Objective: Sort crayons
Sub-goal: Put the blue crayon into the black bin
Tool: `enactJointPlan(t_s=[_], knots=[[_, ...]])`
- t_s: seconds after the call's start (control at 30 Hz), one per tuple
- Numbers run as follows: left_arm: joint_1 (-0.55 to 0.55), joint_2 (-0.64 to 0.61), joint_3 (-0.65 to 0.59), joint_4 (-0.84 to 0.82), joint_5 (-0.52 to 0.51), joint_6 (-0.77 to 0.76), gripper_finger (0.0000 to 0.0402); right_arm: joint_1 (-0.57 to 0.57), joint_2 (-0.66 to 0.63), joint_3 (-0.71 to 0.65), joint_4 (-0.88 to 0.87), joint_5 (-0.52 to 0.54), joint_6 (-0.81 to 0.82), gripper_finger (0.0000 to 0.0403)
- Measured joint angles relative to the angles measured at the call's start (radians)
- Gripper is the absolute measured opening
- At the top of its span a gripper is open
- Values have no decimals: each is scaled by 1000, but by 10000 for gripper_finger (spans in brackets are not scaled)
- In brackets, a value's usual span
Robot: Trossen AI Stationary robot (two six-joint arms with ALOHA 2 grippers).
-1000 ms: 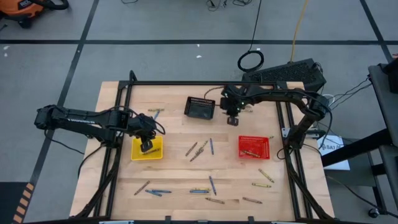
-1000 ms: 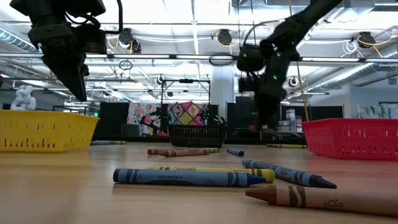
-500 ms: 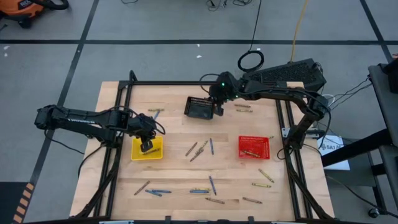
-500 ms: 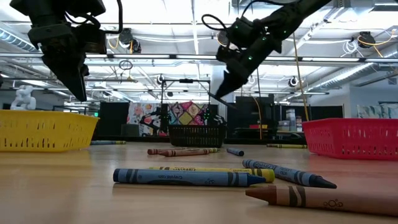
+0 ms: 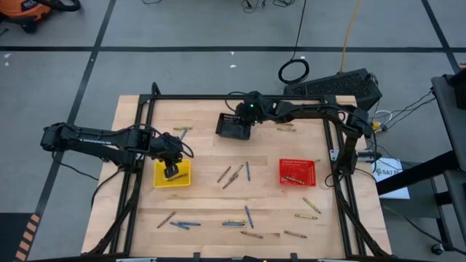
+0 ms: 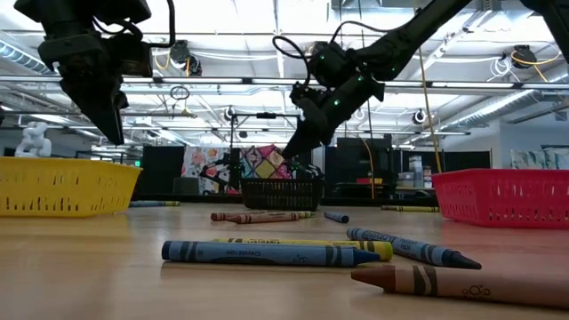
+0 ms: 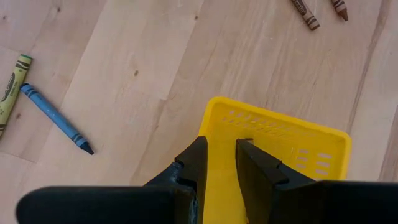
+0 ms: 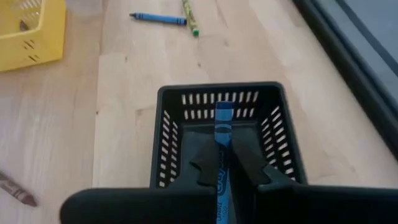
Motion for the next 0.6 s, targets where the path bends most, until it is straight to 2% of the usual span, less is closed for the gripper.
enactJointPlan(t_s=[0.27, 0.6], knots=[[0, 0, 0, 0, 0, 2, 80, -1, 10, 0, -7, -2, -3, 14], [0, 0, 0, 6, 0, 4, 80, 2, 10, 0, 2, -26, -21, 60]])
